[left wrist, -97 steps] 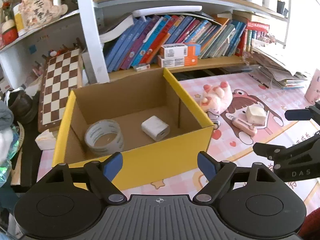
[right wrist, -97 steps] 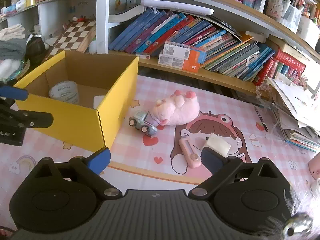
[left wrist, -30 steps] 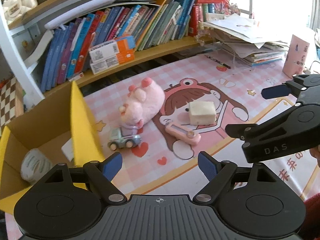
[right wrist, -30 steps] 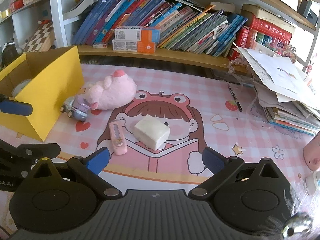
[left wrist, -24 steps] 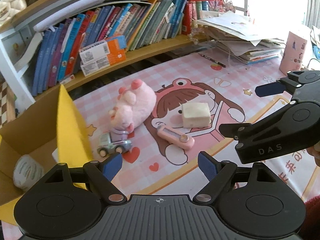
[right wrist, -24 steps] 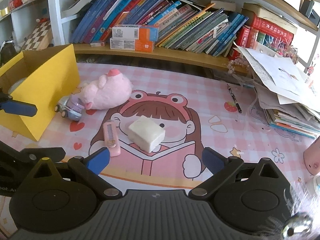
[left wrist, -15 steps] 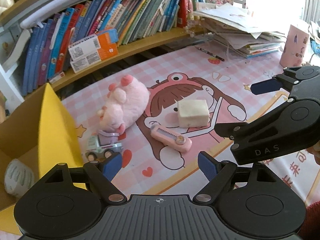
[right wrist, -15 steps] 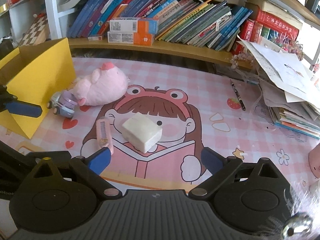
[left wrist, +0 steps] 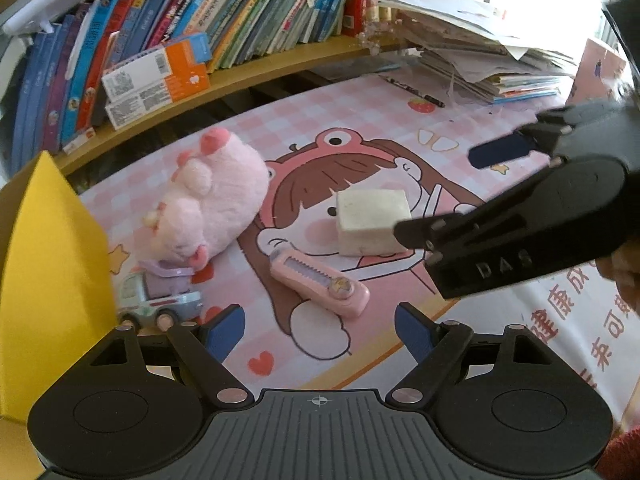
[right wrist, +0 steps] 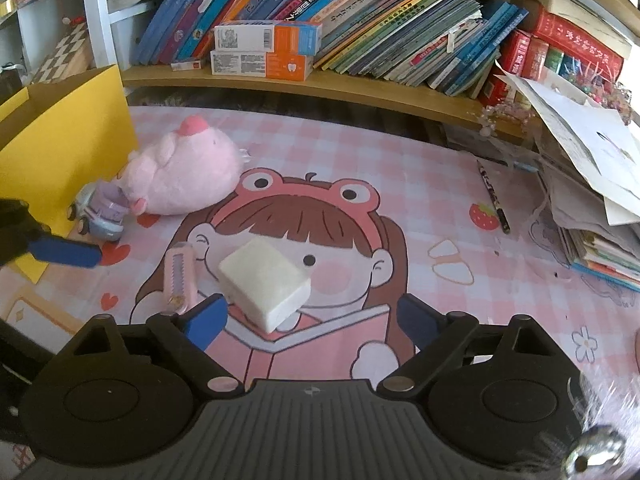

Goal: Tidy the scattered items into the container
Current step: 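Move the left tool to the pink box cutter while the right tool approaches the white foam block, then close the left tool on the pink cutter while the right tool grasps the foam block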

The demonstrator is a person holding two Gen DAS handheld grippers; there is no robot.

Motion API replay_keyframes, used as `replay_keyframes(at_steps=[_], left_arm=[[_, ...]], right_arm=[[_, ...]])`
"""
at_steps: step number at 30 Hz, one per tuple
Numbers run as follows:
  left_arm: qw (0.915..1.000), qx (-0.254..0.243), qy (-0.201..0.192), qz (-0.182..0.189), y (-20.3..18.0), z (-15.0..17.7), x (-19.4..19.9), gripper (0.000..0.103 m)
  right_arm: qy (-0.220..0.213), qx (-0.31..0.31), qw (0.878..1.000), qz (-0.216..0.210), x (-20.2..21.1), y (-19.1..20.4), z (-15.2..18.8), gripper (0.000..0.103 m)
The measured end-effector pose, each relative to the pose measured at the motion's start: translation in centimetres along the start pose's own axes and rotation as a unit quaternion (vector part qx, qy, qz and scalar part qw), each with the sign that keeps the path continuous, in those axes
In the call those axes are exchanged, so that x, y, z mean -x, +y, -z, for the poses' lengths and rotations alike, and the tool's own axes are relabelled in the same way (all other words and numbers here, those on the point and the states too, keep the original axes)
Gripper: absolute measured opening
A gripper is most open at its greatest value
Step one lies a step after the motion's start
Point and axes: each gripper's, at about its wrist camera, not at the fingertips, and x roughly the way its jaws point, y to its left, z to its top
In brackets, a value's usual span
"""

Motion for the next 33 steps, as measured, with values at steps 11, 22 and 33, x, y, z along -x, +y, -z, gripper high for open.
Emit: replay_keyframes(at_steps=[11,22,33], left_arm=[[0.9997,0.025,0.001,-0.002,0.4,-0.8,-2.8,0.066],[0.9976,0.063,0.021,-0.019,3.2,0.3,-2.0,0.042],[0.9977,0.066,0.014,-0.011,2.9,-0.2,-2.9,0.041]], right_arm=[[0.008,-0.005,1.000,-0.003,-0.9,-0.6,-0.8,0.079],[0.018,0.010,0.999,-0.032,-2.2,0.6,-0.9,0.079],[0.029,0.031,0.998,-0.039,-3.9,1.4,-1.2,0.066]])
